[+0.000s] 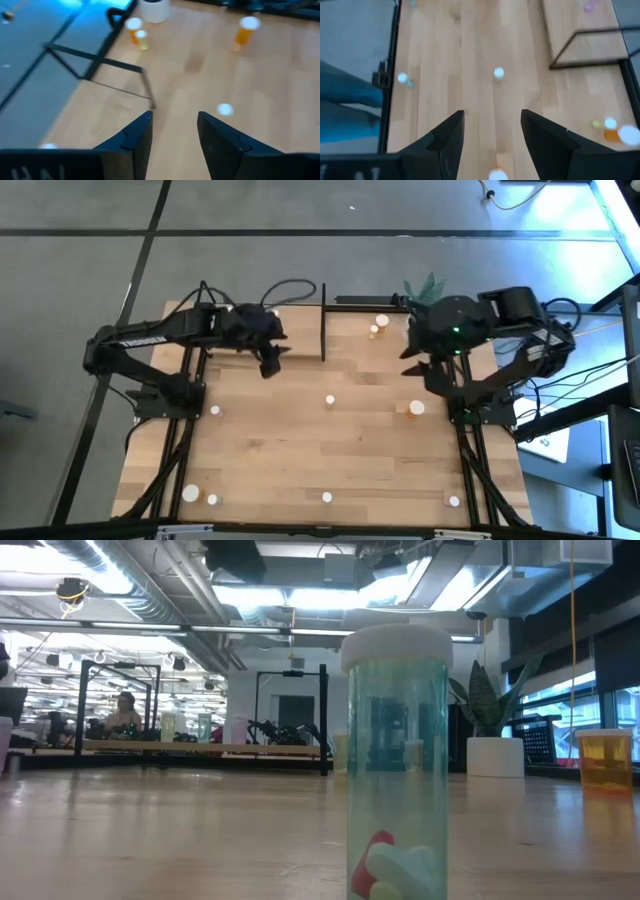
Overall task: Pick and place medicine bottles onto shelf by color
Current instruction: Put the middle orange pill bottle on the shelf
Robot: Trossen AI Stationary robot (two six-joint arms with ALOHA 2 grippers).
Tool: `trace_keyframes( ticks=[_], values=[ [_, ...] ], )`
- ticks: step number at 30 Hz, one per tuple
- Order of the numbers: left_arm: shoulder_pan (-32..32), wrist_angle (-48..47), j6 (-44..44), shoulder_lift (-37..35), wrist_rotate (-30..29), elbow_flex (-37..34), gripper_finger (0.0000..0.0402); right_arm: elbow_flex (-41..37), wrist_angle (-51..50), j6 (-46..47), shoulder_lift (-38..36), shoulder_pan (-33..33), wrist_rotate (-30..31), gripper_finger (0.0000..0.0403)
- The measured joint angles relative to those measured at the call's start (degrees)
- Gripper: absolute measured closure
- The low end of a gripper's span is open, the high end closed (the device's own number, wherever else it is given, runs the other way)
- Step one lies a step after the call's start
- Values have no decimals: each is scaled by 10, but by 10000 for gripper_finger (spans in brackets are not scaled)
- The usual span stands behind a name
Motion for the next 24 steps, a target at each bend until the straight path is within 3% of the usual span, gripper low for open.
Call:
trace_keyframes(
  ticks=[7,11,18,24],
  values=[
    [-89,27,-54,0,-2,0,253,-149,-2,19,-104,27,-2,205],
    [-132,51,-74,0,-2,0,253,-217,-2,31,-137,65,-41,205],
    [-188,80,-56,2,-10,0,253,-298,2,81,-142,130,-39,205],
    [-198,90,-7,3,-4,0,253,-344,26,130,-142,150,-20,205]
  ],
)
